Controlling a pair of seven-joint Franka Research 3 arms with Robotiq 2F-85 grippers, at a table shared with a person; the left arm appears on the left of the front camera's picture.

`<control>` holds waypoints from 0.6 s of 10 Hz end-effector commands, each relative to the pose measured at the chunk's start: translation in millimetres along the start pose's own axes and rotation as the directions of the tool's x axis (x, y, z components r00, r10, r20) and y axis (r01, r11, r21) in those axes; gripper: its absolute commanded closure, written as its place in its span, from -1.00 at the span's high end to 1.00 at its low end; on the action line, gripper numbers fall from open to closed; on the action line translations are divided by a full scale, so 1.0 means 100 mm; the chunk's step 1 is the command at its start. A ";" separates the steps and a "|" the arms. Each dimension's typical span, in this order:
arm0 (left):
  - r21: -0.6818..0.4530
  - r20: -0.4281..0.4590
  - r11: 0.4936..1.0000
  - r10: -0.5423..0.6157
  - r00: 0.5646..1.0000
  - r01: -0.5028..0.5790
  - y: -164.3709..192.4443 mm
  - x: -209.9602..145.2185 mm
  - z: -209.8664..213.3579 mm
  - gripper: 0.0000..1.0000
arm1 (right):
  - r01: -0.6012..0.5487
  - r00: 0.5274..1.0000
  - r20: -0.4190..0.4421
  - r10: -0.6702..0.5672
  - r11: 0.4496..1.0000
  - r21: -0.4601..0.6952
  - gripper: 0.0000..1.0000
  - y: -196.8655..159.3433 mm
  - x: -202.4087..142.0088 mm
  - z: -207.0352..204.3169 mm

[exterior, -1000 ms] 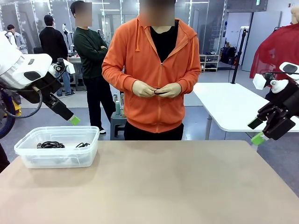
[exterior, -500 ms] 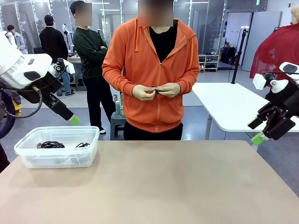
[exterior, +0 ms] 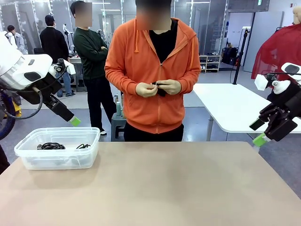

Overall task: Organize and store the cables.
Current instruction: Place the USB Extension Cable into the Organizing box.

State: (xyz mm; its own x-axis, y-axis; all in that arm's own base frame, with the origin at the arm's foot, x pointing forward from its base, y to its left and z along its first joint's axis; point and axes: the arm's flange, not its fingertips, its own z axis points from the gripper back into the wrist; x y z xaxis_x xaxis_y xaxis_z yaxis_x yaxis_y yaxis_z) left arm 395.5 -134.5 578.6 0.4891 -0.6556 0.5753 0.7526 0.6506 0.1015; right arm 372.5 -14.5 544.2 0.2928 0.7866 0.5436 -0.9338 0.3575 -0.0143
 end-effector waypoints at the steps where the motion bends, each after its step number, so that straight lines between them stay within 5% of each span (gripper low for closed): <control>1: 0.010 -0.007 1.000 0.002 1.000 -0.002 0.00 0.00 -0.01 1.00 | 0.006 1.000 0.004 -0.006 1.000 -0.006 1.00 -0.02 0.02 -0.01; 6: 0.010 -0.007 1.000 0.002 1.000 -0.002 0.00 0.00 -0.01 1.00 | 0.006 1.000 0.004 -0.006 1.000 -0.006 1.00 -0.02 0.02 -0.01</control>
State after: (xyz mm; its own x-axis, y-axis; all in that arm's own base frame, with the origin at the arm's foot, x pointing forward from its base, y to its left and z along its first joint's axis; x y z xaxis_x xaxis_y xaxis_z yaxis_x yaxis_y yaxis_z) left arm 395.5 -134.4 578.6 0.4892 -0.6555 0.5753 0.7525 0.6507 0.1016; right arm 372.5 -14.5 544.2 0.2928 0.7866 0.5436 -0.9338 0.3575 -0.0143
